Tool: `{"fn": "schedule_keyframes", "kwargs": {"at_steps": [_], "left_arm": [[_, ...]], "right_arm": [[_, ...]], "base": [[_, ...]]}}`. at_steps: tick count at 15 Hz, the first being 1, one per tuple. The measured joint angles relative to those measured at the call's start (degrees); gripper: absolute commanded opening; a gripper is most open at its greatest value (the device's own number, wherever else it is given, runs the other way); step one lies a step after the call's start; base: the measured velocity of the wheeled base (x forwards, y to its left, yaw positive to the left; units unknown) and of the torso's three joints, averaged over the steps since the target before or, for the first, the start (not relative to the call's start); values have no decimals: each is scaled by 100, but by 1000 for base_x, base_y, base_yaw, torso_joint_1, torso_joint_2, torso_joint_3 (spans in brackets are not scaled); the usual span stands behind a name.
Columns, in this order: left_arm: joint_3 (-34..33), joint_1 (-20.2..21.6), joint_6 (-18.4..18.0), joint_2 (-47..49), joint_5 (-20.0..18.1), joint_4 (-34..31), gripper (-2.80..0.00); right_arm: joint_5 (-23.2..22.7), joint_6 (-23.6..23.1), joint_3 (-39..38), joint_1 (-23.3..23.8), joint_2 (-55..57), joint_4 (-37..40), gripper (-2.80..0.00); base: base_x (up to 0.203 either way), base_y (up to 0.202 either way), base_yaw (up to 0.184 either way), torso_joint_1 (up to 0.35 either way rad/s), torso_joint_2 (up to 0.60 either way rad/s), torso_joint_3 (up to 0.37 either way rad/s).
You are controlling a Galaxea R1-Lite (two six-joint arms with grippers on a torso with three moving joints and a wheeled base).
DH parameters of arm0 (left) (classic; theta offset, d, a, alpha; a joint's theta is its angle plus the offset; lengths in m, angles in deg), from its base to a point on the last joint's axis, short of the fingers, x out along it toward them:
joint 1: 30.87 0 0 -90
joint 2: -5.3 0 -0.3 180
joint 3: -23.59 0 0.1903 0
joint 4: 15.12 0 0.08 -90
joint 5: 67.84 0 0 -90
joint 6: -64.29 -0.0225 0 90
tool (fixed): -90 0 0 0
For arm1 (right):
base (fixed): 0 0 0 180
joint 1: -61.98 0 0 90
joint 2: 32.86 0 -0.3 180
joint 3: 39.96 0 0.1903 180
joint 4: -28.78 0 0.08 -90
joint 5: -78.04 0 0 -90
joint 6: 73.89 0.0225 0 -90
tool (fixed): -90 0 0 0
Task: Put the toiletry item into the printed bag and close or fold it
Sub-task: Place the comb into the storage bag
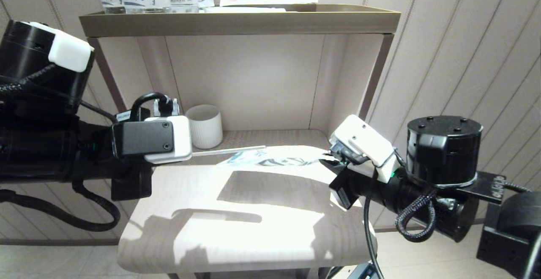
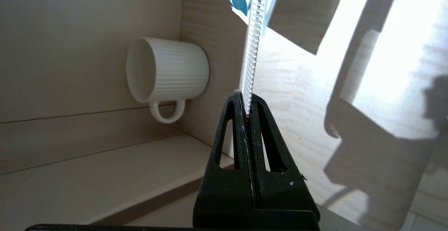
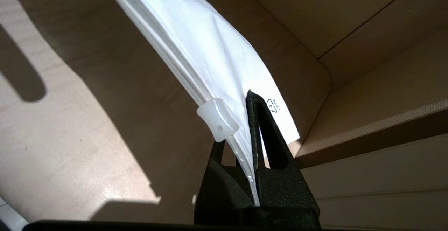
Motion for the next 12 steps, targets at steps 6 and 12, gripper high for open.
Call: {"fn": "schedule_keyframes", "kwargs": {"at_steps": [6, 12], "left_arm": [[437, -418, 44, 412, 199, 39, -280], [815, -966, 141, 833, 663, 13, -280]], "right_arm": [[27, 0, -232, 129, 77, -556, -280], [21, -156, -107, 322, 188, -782, -280]], "base": [[0, 0, 0, 0, 0, 0], [0, 0, 0, 0, 0, 0]]}}
